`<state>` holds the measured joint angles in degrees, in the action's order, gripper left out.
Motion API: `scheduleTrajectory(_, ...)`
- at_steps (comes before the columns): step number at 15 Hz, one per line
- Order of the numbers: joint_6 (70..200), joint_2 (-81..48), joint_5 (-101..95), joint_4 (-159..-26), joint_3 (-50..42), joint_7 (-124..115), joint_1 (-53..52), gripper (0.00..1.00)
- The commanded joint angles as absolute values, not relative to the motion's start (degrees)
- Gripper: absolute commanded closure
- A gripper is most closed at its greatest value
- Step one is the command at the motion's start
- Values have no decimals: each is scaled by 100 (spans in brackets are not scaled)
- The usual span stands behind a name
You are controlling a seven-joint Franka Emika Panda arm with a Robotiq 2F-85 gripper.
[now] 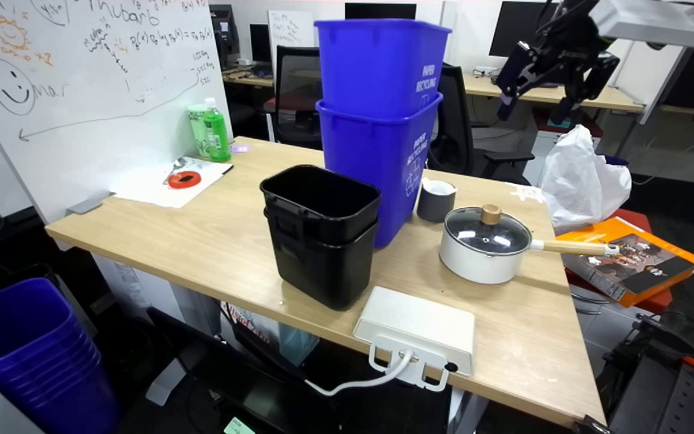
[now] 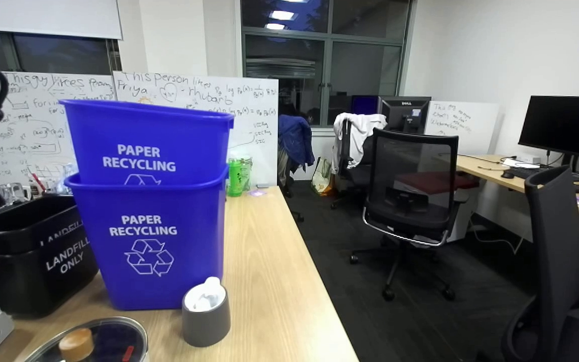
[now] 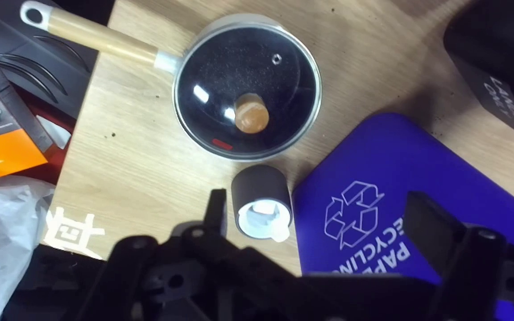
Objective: Unstack the blue bins
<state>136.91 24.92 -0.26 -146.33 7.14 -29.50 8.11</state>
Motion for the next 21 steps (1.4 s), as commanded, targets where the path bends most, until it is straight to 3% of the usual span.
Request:
scheduleTrajectory(1, 14174, 1890, 28, -14115, 673, -3234, 849, 0)
scheduleTrajectory(6, 15134, 786, -307, -13017, 613, -3805, 913, 0)
scheduleTrajectory(14, 14987, 135, -839, -11092, 171, -3819, 720, 0)
scheduleTrajectory(20, 14715, -97, -800, -10507, 16, -3968, 564, 0)
scheduleTrajectory(21, 14845, -9, -926, -10889, -13, -3981, 543, 0)
